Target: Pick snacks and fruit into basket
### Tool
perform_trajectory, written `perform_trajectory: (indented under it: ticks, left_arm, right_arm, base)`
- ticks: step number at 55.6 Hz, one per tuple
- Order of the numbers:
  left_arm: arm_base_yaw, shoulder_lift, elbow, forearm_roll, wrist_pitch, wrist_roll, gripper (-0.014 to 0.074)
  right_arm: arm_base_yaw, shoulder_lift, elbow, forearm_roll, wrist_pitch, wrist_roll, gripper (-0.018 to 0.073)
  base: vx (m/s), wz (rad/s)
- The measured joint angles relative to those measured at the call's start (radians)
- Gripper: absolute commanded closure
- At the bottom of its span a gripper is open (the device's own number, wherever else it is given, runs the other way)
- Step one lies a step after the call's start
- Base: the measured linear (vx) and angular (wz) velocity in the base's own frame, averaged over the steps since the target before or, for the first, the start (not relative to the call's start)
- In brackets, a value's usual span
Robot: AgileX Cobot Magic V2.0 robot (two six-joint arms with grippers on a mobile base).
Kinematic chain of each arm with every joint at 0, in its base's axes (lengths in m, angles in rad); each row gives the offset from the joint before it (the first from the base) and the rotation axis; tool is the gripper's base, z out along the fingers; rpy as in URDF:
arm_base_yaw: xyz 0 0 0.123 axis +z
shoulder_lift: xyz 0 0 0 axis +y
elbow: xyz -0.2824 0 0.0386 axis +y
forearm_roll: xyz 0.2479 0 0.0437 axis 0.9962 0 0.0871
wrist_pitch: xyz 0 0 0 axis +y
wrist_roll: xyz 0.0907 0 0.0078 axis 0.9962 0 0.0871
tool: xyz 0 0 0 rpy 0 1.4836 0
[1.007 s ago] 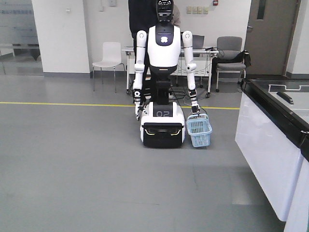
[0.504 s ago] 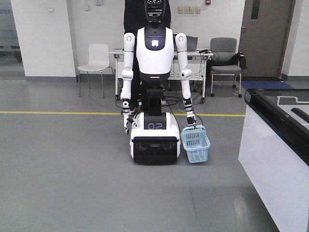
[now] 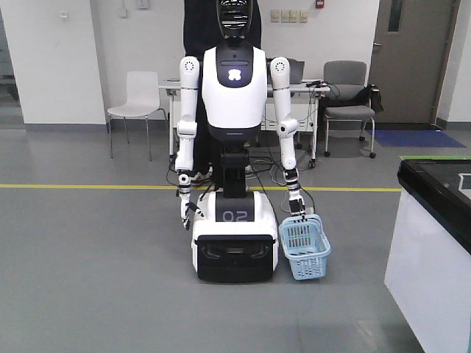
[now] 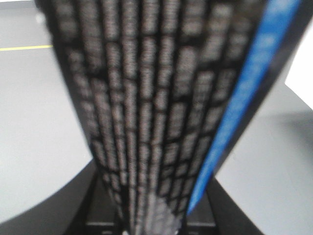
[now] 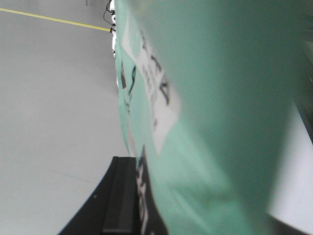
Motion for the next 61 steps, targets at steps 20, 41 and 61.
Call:
perform_trajectory:
  ticks: [20, 41, 61]
  left_arm:
    - [0.000, 0.000, 0.000, 0.000, 0.000, 0.000, 0.0445]
    - [0.000, 0.000, 0.000, 0.000, 0.000, 0.000, 0.0445]
    - [0.000, 0.000, 0.000, 0.000, 0.000, 0.000, 0.0445]
  right_arm:
    - [0.000, 0.000, 0.000, 0.000, 0.000, 0.000, 0.0568]
    - [0.000, 0.000, 0.000, 0.000, 0.000, 0.000, 0.0568]
    - [0.000, 0.000, 0.000, 0.000, 0.000, 0.000, 0.0568]
  base:
    - [0.57, -0.02]
    - [0.54, -0.01]
    - [0.53, 0.01]
